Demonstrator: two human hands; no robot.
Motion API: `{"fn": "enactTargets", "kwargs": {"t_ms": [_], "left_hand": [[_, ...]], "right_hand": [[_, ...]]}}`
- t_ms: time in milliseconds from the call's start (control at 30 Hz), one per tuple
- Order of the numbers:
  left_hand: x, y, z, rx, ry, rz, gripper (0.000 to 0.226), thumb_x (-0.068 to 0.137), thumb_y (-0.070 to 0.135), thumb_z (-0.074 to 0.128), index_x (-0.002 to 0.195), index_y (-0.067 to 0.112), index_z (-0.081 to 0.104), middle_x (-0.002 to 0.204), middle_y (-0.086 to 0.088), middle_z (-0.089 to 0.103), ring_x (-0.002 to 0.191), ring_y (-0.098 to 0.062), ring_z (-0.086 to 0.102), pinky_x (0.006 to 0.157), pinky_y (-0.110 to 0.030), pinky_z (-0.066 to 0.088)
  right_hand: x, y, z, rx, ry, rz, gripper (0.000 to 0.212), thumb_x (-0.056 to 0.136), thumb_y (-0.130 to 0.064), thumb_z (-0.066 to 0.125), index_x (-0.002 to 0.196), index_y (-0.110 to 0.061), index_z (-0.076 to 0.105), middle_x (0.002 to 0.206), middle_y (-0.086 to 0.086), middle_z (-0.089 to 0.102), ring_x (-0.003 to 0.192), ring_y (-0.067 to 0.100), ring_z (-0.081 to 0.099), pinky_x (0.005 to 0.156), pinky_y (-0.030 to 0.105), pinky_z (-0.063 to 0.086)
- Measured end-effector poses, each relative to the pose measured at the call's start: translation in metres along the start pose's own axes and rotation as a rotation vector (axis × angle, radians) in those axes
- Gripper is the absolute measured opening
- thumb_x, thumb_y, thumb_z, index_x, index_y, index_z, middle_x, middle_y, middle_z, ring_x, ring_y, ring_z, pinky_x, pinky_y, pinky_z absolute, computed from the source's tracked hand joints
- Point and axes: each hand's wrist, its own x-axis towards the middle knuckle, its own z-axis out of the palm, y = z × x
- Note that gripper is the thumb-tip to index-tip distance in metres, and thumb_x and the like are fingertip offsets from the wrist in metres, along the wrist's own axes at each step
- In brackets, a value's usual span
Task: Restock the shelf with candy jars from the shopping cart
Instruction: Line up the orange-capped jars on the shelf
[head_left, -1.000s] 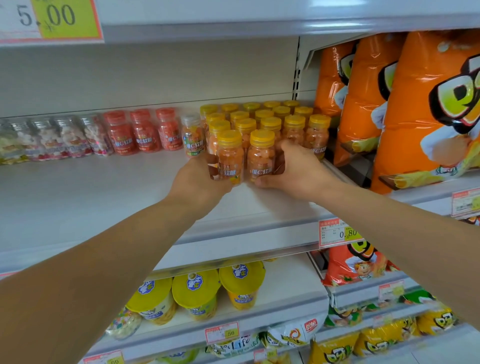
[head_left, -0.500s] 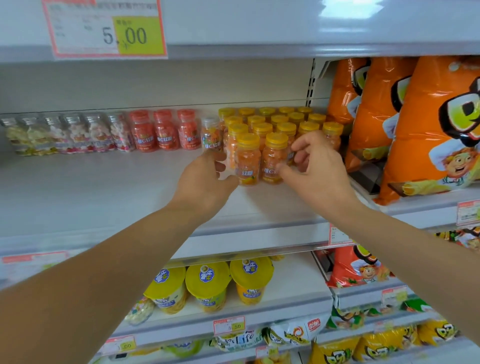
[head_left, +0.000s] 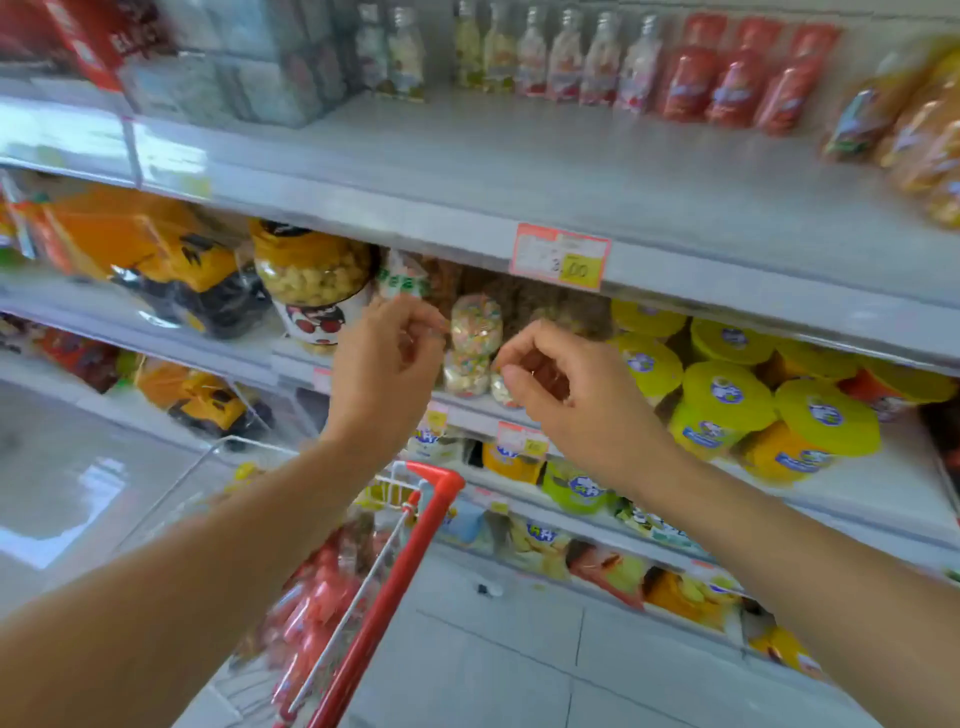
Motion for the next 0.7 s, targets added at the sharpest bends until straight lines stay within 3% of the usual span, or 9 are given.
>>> {"fn": "enactTargets", "kwargs": {"t_ms": [133,200,267,333,400,467,567,700], "left_hand": [[-0.049,-0.122,-0.055,0.206,-0.328,-0.413,0.007,0.085,0.021,0.061,0.081,0.023,0.066,0.077,-0.002,0.065,0.078,-0.031,0.064,0.067,-0.033,0.048],[-0.079,-0.172,-0.077,0.345,-0.531,-0.526,0.015,0.088,0.027,0.06,0.074,0.022,0.064,0.076,-0.001,0.06,0.082,-0.029,0.064,0.066,-0.027,0.044],[-0.108,-0.216,-0.093,0.457,-0.629,-0.559,0.024,0.091,0.022,0.056,0.068,0.027,0.056,0.079,0.004,0.057,0.087,-0.025,0.063,0.068,-0.026,0.04],[-0.129,-0.25,-0.106,0.527,-0.623,-0.604,0.013,0.089,0.021,0.056,0.083,0.018,0.066,0.099,-0.005,0.065,0.097,-0.029,0.061,0.078,-0.031,0.047],[-0.143,-0.277,-0.114,0.57,-0.579,-0.625,0.027,0.09,0.026,0.058,0.112,0.013,0.065,0.123,-0.009,0.06,0.11,-0.031,0.056,0.088,-0.036,0.048],[-0.152,-0.295,-0.12,0.621,-0.543,-0.634,0.041,0.092,0.032,0.057,0.13,0.017,0.052,0.136,-0.005,0.051,0.123,-0.03,0.047,0.095,-0.036,0.043],[-0.161,-0.324,-0.126,0.714,-0.469,-0.64,0.041,0.093,0.032,0.051,0.133,0.022,0.047,0.143,-0.001,0.044,0.134,-0.025,0.033,0.105,-0.035,0.032],[-0.171,-0.354,-0.14,0.705,-0.355,-0.621,0.039,0.092,0.023,0.05,0.131,0.02,0.05,0.141,-0.001,0.047,0.133,-0.025,0.032,0.103,-0.034,0.029]], "right_hand": [[0.004,0.009,0.107,-0.001,-0.242,0.059,0.007,0.091,-0.013,0.059,0.095,-0.016,0.063,0.076,-0.008,0.058,0.063,0.007,0.05,0.061,0.021,0.041],[0.003,0.018,0.157,-0.035,-0.37,0.122,0.01,0.091,-0.014,0.059,0.1,-0.015,0.063,0.077,-0.01,0.056,0.064,0.009,0.05,0.063,0.023,0.041],[0.001,0.027,0.202,-0.084,-0.493,0.181,0.014,0.091,-0.017,0.059,0.104,-0.015,0.062,0.08,-0.009,0.057,0.062,0.004,0.048,0.059,0.017,0.038],[-0.002,0.037,0.243,-0.127,-0.603,0.254,0.017,0.092,-0.022,0.059,0.107,-0.015,0.061,0.086,-0.005,0.058,0.067,0.005,0.05,0.06,0.017,0.036],[-0.004,0.043,0.279,-0.144,-0.673,0.345,0.018,0.094,-0.025,0.057,0.108,-0.013,0.06,0.09,-0.002,0.058,0.079,0.012,0.053,0.069,0.024,0.038],[-0.007,0.048,0.313,-0.141,-0.741,0.427,0.022,0.095,-0.026,0.056,0.112,-0.013,0.058,0.096,-0.002,0.057,0.089,0.014,0.053,0.073,0.025,0.039],[-0.013,0.052,0.363,-0.136,-0.848,0.501,0.026,0.096,-0.029,0.055,0.118,-0.014,0.056,0.102,-0.004,0.054,0.095,0.012,0.052,0.072,0.023,0.04],[-0.025,0.052,0.425,-0.088,-0.894,0.592,0.03,0.095,-0.032,0.057,0.12,-0.014,0.056,0.111,0.003,0.061,0.1,0.018,0.057,0.081,0.029,0.044]]}}
